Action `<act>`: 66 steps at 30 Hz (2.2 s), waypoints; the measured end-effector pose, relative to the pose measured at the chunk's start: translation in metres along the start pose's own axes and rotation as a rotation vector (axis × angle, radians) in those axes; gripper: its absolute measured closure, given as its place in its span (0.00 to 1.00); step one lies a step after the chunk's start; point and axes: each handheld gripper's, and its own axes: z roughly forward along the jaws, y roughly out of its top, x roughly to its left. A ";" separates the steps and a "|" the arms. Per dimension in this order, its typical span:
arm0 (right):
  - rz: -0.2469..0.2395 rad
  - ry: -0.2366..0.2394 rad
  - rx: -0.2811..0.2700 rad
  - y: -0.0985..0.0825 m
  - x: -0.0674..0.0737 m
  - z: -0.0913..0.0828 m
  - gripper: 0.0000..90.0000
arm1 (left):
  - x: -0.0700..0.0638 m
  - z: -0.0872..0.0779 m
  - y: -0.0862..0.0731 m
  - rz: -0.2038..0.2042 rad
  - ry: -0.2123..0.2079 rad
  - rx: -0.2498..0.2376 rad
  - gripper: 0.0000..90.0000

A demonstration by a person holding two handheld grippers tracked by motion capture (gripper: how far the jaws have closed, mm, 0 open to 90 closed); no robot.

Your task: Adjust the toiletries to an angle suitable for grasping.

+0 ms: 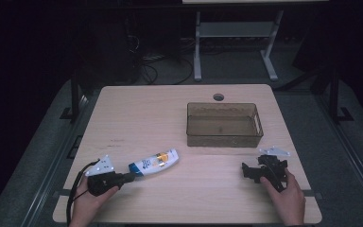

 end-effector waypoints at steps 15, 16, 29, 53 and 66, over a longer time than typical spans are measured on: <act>0.000 0.000 0.000 0.000 0.000 0.000 0.00 | 0.007 0.016 0.003 0.014 0.031 0.064 0.99; 0.000 0.000 0.000 0.000 0.000 0.000 0.00 | 0.007 0.016 0.003 0.008 0.032 0.062 0.99; -0.002 0.000 -0.001 0.000 0.000 0.000 0.00 | 0.017 0.020 0.009 -0.002 0.069 0.076 0.99; -0.004 0.000 0.000 0.000 0.000 0.000 0.00 | 0.043 0.029 0.022 -0.036 0.136 0.074 1.00; -0.003 0.000 0.000 0.000 0.000 0.000 0.00 | 0.058 0.035 0.028 -0.053 0.164 0.069 1.00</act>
